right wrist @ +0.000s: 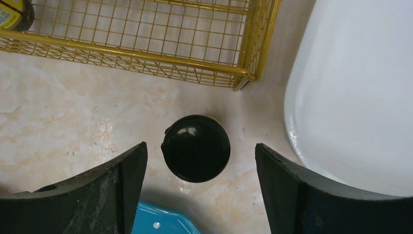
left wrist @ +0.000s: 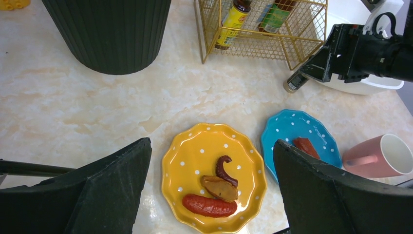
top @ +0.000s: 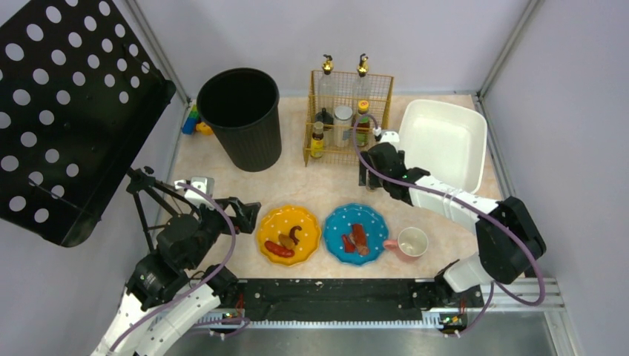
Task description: Clear the kitchen counter
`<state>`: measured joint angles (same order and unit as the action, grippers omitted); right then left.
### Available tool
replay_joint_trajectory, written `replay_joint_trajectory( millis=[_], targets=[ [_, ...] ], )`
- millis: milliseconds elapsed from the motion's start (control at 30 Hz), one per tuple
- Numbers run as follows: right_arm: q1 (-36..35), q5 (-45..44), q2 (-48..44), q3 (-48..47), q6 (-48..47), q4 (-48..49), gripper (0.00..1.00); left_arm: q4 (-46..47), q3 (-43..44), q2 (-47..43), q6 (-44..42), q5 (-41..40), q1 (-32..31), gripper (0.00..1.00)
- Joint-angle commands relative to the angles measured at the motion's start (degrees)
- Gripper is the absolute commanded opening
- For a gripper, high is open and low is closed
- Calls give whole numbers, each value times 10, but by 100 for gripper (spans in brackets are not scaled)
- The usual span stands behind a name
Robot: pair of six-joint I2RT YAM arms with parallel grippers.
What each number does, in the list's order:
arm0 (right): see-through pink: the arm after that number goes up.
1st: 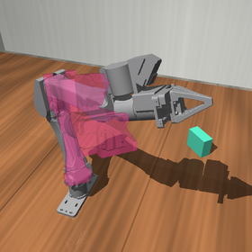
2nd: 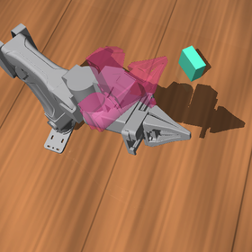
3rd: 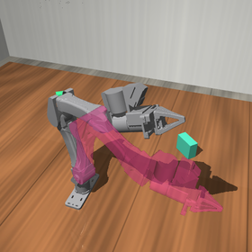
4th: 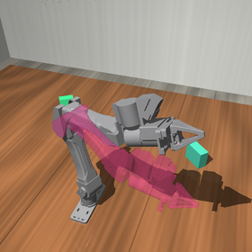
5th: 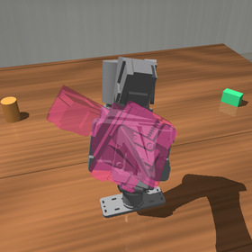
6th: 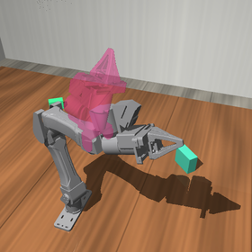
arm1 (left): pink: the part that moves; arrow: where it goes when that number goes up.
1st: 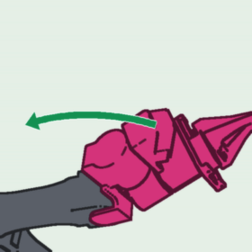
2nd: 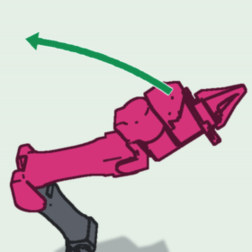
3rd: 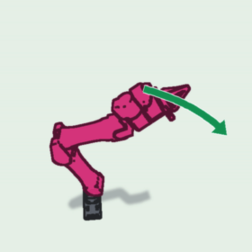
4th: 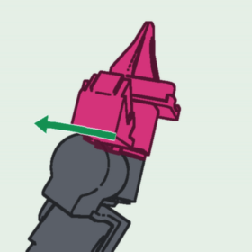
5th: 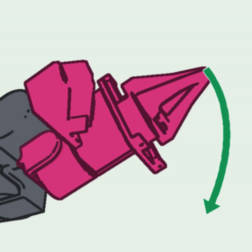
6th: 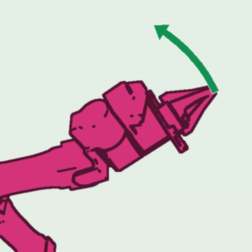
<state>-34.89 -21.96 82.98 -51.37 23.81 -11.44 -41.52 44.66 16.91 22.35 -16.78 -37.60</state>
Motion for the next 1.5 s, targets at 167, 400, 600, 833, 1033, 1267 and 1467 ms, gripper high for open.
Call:
replay_joint_trajectory(
  millis=[167,400,600,833,1033,1267,1467],
  targets=[
    [5,-6,27,-11,8,48,70,28,1,-2,-6,1,2,99],
    [5,-13,33,-18,2,52,50,28,1,-4,-6,0,2,99],
    [5,-13,18,-13,-8,50,21,27,1,-6,-4,-3,2,98],
    [-33,-41,-32,-25,-32,7,10,27,1,-6,-4,-4,2,98],
    [-78,-55,-85,-67,-46,-41,9,26,1,-4,-4,-6,2,98],
    [-79,-20,-113,-112,-57,-56,9,26,1,-4,-4,-6,2,98],
    [-79,-50,-66,-174,-78,-48,10,26,1,-5,-3,-8,2,98]
  ],
)
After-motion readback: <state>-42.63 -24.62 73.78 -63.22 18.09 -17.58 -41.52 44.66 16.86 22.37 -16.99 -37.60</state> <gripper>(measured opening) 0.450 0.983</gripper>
